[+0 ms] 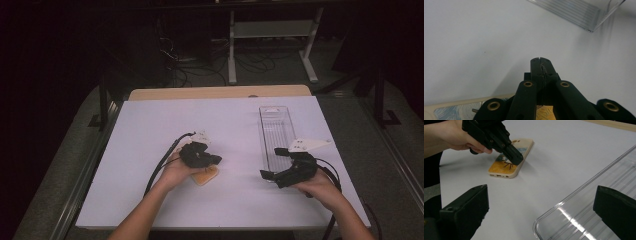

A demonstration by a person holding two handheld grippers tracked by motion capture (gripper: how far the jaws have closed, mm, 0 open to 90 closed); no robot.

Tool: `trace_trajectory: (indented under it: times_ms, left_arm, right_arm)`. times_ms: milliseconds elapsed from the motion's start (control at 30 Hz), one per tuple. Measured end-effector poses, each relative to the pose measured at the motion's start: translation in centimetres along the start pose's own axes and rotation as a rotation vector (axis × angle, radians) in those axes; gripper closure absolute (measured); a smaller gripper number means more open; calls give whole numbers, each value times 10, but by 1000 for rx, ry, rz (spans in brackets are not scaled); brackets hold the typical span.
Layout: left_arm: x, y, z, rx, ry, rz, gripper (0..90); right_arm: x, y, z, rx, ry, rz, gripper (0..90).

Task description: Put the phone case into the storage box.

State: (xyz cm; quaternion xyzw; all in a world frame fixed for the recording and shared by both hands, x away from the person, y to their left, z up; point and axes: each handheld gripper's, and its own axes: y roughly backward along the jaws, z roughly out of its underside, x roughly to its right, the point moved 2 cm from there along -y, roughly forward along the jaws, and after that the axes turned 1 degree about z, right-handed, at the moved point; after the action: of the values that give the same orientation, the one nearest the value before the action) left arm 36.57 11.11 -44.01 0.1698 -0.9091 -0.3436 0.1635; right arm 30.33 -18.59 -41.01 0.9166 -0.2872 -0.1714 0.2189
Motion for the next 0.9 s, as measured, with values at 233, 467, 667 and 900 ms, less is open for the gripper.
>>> trace_trajectory:
  times_ms: [233, 467, 667, 900]
  left_arm:
    - [3, -11, 2, -19, 4, -1, 896]
    - [8, -19, 4, -39, 8, -12, 896]
    - [10, -21, 6, -69, -10, -23, 897]
    - [11, -19, 6, -98, -30, -29, 897]
  right_arm:
    - [0, 0, 0, 0, -2, -1, 0]
    - [0, 0, 0, 0, -2, -1, 0]
    - [0, 0, 0, -1, -2, -2, 0]
    - [0, 0, 0, -1, -1, -1, 0]
